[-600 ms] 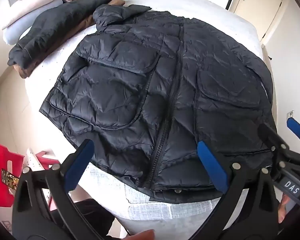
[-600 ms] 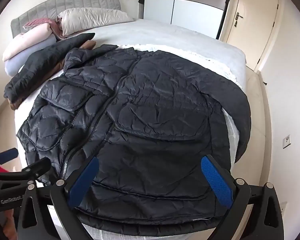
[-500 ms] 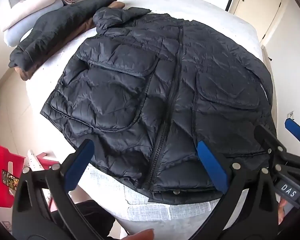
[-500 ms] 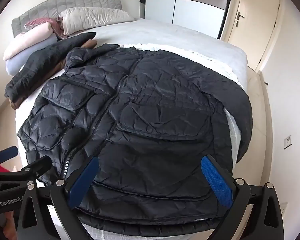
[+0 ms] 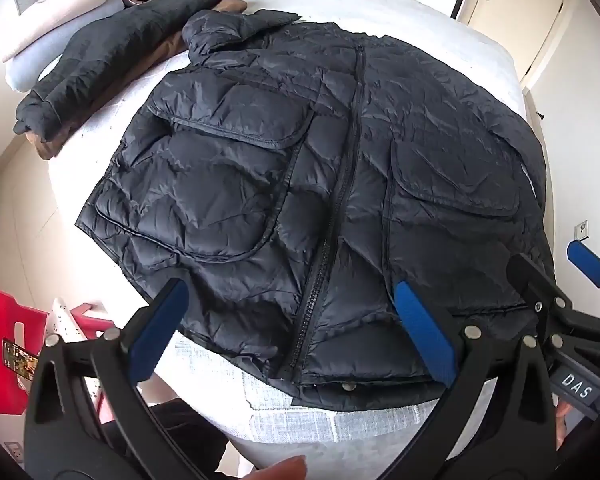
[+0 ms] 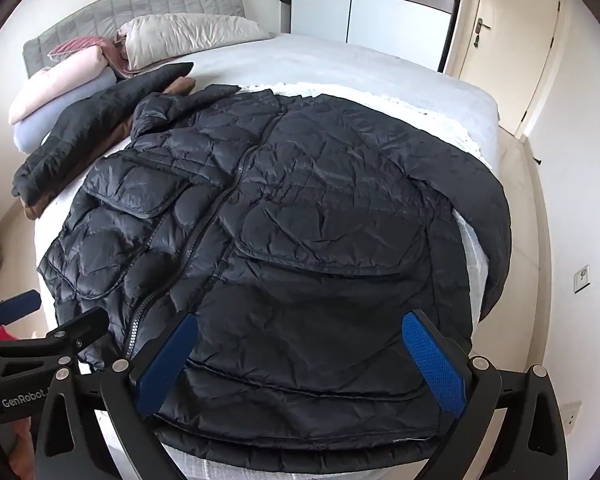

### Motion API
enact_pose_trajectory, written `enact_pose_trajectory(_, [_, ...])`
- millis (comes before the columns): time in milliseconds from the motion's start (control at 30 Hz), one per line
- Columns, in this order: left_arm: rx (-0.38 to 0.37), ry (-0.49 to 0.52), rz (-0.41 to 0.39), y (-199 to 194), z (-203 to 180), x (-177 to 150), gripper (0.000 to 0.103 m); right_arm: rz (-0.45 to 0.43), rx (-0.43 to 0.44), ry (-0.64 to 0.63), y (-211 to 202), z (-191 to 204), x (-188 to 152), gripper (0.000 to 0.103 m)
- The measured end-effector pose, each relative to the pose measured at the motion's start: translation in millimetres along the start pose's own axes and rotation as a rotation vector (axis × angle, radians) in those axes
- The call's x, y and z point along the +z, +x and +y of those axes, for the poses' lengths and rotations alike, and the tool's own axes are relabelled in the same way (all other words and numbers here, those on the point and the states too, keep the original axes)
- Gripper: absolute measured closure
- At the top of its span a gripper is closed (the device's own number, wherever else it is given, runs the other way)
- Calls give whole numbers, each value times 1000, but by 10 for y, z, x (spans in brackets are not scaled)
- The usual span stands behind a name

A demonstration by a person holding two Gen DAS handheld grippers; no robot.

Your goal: Fold large clothes

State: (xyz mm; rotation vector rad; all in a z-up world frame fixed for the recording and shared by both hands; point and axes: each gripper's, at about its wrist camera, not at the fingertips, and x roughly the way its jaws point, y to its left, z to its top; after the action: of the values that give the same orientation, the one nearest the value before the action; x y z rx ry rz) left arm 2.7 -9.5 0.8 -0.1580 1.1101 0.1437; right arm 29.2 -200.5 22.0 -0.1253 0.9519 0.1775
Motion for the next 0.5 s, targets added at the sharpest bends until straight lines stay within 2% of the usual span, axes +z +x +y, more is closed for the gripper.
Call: enact_pose_trajectory(500, [6, 3, -3, -8, -2, -8, 0, 8, 4, -7, 28, 21, -36, 0])
